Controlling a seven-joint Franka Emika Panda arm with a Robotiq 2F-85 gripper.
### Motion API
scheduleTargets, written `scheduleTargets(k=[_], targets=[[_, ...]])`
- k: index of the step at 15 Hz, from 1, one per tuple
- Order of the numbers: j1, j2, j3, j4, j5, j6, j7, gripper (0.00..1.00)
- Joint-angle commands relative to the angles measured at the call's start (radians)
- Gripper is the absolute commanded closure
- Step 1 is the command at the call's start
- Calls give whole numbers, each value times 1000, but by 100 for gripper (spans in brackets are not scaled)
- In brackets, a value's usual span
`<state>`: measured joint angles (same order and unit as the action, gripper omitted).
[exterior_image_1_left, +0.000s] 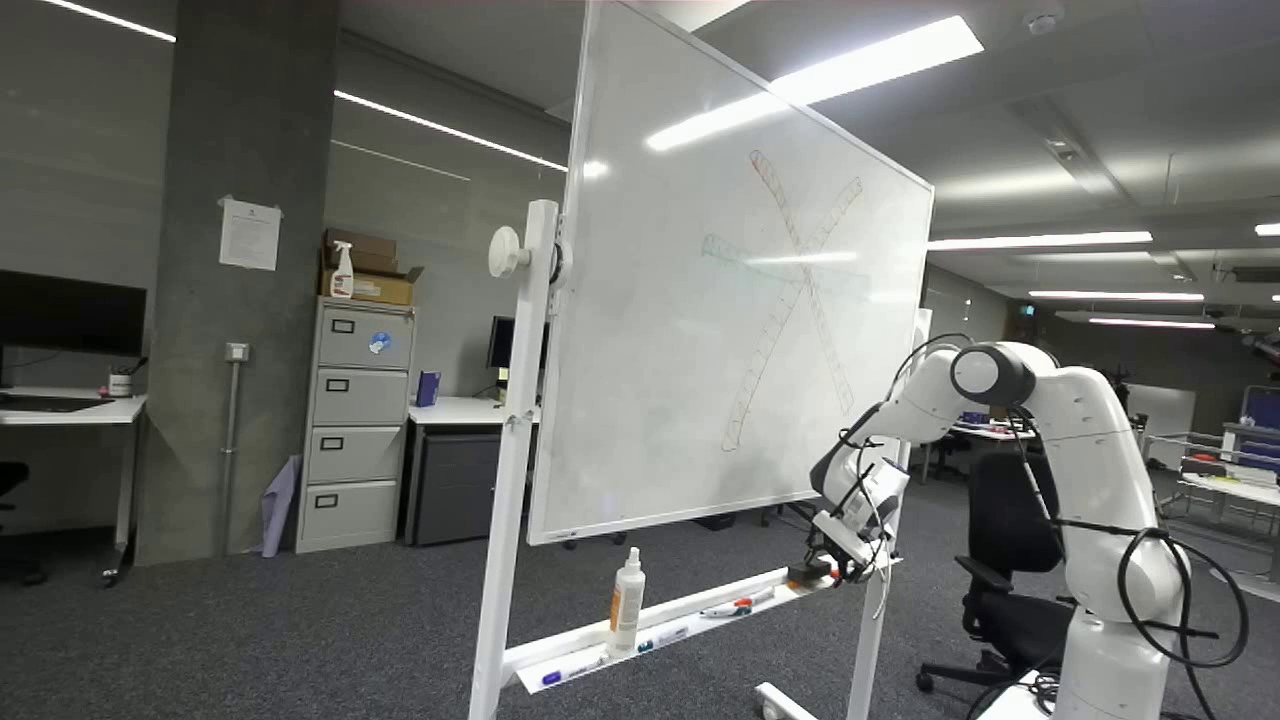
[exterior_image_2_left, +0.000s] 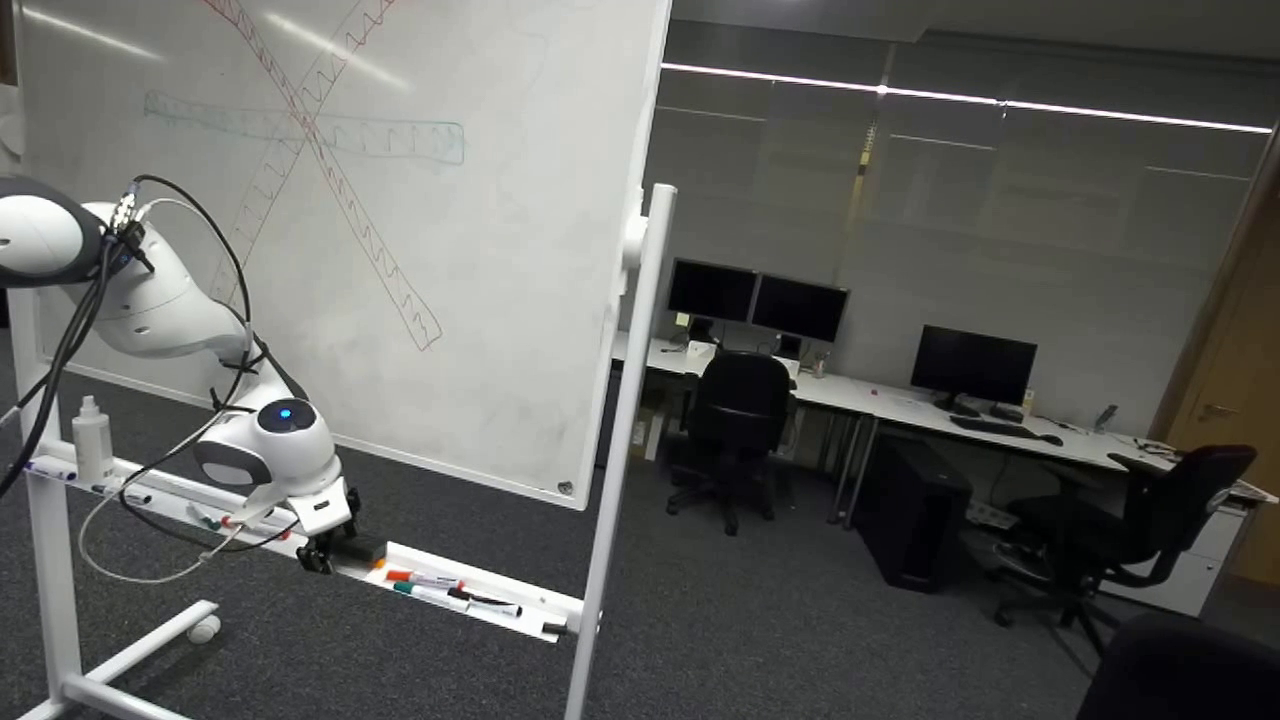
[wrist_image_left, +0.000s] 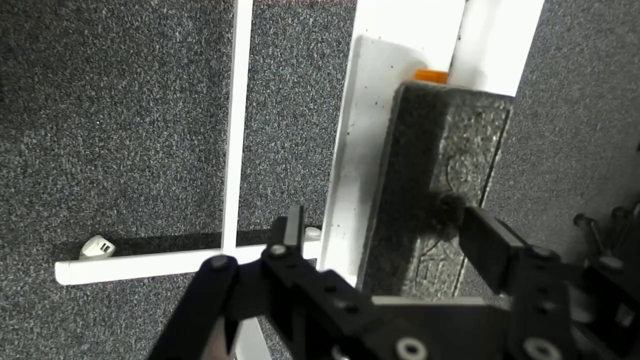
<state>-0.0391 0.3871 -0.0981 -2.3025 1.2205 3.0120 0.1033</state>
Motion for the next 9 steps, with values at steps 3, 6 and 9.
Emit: scheduleTargets(k=[3, 6, 9], targets=[[-1, 5, 1, 10, 6, 24, -16, 0], [-1, -4, 3, 6, 9, 27, -22, 0], [0, -1, 2, 10, 7, 27, -18, 0]])
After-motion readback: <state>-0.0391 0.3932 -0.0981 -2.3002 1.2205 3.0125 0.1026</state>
